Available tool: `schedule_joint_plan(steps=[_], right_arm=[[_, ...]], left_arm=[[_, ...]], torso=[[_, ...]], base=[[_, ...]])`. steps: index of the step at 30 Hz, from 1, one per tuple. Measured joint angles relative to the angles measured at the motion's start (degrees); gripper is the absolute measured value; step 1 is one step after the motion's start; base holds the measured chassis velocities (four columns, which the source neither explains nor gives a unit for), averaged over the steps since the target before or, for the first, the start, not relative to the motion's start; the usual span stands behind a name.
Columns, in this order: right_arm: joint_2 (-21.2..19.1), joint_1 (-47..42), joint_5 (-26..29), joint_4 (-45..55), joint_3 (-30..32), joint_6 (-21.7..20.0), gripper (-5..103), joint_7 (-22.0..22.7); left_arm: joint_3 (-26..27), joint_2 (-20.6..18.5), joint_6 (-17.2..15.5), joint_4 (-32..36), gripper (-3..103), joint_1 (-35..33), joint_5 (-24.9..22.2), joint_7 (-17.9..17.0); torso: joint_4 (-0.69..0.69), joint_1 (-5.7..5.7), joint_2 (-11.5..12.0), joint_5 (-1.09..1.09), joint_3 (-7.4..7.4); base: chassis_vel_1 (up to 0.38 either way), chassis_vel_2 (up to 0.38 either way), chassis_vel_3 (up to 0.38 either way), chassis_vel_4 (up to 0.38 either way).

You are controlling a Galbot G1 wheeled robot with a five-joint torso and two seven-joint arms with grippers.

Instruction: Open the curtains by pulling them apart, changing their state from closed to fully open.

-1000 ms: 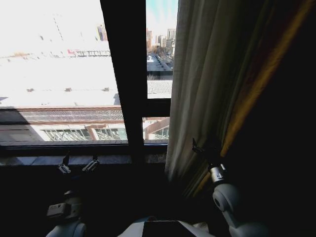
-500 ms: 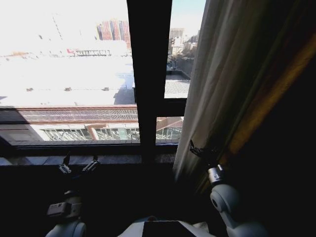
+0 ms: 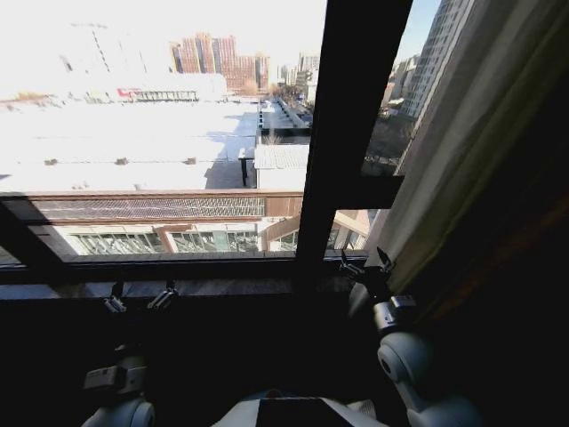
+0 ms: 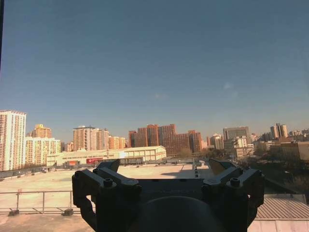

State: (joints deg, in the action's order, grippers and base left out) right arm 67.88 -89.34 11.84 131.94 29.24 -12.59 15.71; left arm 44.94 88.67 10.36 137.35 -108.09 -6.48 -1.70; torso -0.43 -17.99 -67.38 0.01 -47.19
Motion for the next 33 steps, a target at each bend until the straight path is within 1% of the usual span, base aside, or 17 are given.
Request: schedule_joint_plan(steps=[5, 7, 15, 33], right_arm=[[0.09, -0.01, -0.55, 0.0, -0.53, 0.01, 100, -0.04], [0.13, 0.02, -0.88, 0.0, -0.9, 0.02, 100, -0.05], [0.24, 0.27, -1.37, -0.2, -1.63, 0.03, 100, -0.08], [0.5, 0.48, -1.81, -0.58, -2.0, 0.15, 100, -0.21]], left_arm=[[0.01, 0.08, 0.0, 0.08, 100, -0.05, 0.09, 0.0], [0.01, 0.14, 0.0, 0.1, 100, -0.1, 0.18, 0.0], [0.07, 0.21, 0.07, 0.19, 100, -0.48, 0.26, 0.0], [-0.04, 0.26, 0.08, 0.38, 100, -0.49, 0.46, 0.0]], torso=[[0.0, 0.0, 0.0, -0.01, 0.0], [-0.01, 0.01, 0.0, 0.02, 0.01], [0.0, 0.0, 0.0, 0.0, 0.0], [0.0, 0.0, 0.0, 0.0, 0.0]], base=[[0.338, 0.37, -0.349, -0.359], [0.354, 0.346, -0.36, -0.33], [0.359, 0.327, -0.348, -0.341], [0.356, 0.352, -0.355, -0.349]])
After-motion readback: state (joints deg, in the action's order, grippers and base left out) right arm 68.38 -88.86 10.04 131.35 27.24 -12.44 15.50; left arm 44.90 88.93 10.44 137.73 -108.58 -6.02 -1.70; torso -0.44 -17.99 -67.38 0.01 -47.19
